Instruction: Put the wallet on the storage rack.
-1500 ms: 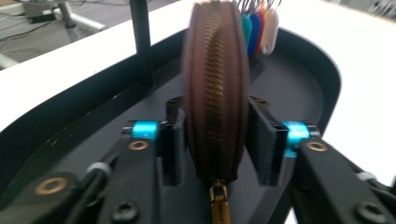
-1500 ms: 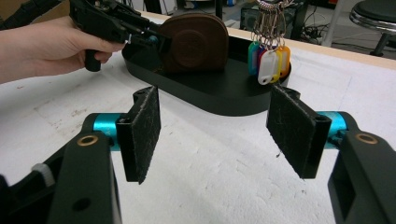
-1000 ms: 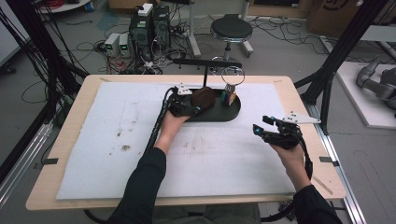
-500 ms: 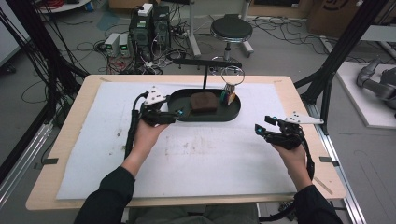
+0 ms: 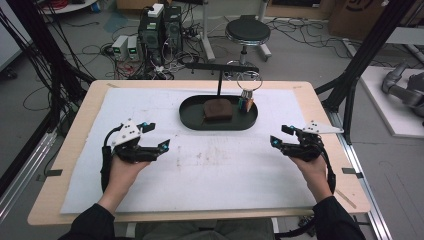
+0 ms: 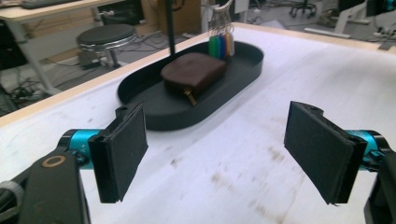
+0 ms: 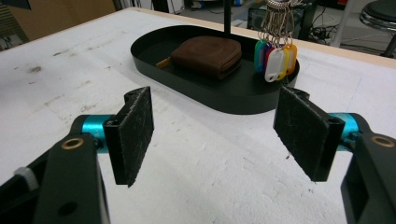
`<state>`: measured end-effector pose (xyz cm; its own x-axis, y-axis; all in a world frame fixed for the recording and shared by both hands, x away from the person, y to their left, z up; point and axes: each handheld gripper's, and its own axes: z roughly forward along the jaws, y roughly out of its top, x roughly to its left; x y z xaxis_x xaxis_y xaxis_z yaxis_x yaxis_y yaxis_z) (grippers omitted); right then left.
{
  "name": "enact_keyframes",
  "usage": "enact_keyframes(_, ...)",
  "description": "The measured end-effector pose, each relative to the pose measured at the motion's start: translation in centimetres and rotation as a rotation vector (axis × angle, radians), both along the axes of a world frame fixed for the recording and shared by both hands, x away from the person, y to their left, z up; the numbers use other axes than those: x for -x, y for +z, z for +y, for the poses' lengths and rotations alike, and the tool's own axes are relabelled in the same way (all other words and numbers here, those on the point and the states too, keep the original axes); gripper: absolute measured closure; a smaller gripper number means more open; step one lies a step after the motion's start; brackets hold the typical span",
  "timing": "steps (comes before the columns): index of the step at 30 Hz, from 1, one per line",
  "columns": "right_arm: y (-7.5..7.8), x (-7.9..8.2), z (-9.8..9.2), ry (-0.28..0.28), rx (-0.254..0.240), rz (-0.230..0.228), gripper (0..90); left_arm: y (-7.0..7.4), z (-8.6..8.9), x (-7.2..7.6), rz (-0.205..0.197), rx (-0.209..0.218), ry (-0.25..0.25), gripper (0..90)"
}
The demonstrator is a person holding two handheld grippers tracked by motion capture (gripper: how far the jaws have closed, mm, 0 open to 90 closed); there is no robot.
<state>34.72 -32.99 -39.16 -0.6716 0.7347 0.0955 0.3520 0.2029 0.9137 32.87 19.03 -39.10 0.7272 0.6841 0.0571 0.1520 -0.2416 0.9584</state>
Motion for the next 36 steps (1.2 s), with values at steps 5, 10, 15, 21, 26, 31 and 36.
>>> enact_keyframes(5, -0.1, 0.0, 0.0, -0.005, 0.003, -0.003, 27.2, -1.3, 1.6, 0.1, 0.025, 0.017, 0.037, 21.3)
enact_keyframes(10, -0.2, 0.0, -0.3, -0.018, 0.003, 0.000, 25.2, -1.4, 2.4, -0.1, 0.010, 0.039, 0.048, 21.2)
enact_keyframes(15, -0.4, 0.0, -0.6, -0.026, 0.006, 0.000, 24.3, -1.4, 2.6, -0.1, -0.002, 0.048, 0.055, 21.3)
enact_keyframes(21, -0.6, 0.0, -0.5, -0.025, 0.012, 0.008, 23.9, -1.7, 2.6, -0.2, 0.007, 0.040, 0.061, 21.3)
enact_keyframes(26, -0.6, -0.1, -0.4, -0.024, 0.017, 0.008, 23.9, -1.9, 2.6, -0.2, 0.015, 0.039, 0.068, 21.4)
enact_keyframes(31, -0.6, -0.1, -0.4, -0.024, 0.021, 0.012, 23.8, -1.9, 2.7, -0.2, 0.015, 0.039, 0.069, 21.4)
enact_keyframes(36, -0.6, -0.1, -0.3, -0.021, 0.021, 0.012, 23.8, -1.9, 2.8, -0.2, 0.019, 0.041, 0.075, 21.4)
